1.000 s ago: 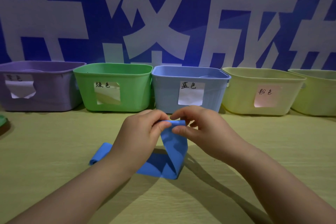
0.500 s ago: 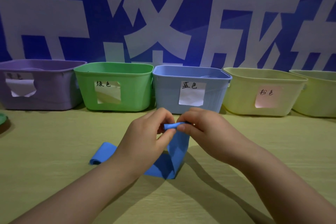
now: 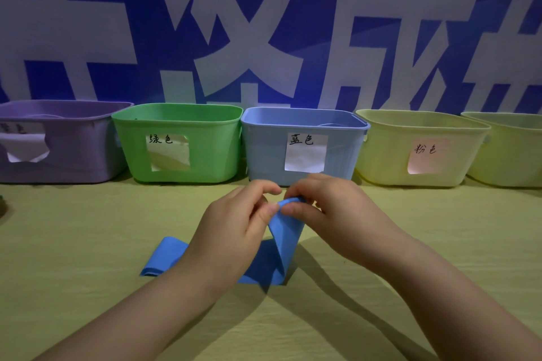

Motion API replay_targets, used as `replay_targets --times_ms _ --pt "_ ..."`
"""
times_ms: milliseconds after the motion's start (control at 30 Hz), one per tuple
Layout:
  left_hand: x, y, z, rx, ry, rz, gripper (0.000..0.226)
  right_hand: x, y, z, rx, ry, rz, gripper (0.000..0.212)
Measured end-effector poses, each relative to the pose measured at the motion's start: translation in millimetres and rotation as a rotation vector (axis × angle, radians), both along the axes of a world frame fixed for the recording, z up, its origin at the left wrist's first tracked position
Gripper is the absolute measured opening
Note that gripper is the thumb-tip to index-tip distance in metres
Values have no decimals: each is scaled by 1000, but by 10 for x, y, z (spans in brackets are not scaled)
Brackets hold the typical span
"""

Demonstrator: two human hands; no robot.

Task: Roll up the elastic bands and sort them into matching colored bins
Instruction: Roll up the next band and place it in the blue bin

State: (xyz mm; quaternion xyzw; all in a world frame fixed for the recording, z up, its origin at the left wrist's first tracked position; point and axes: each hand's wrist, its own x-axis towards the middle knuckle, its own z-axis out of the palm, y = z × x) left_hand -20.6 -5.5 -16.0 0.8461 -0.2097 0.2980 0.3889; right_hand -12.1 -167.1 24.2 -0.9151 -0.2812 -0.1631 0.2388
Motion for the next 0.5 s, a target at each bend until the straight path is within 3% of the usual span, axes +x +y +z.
replay_targets --times_ms 233,500 --pt "-20 -2 7 3 1 -2 8 33 -5 -16 -18 79 16 20" --pt "-1 36 34 28 1 37 24 14 5 -8 98 61 1 13"
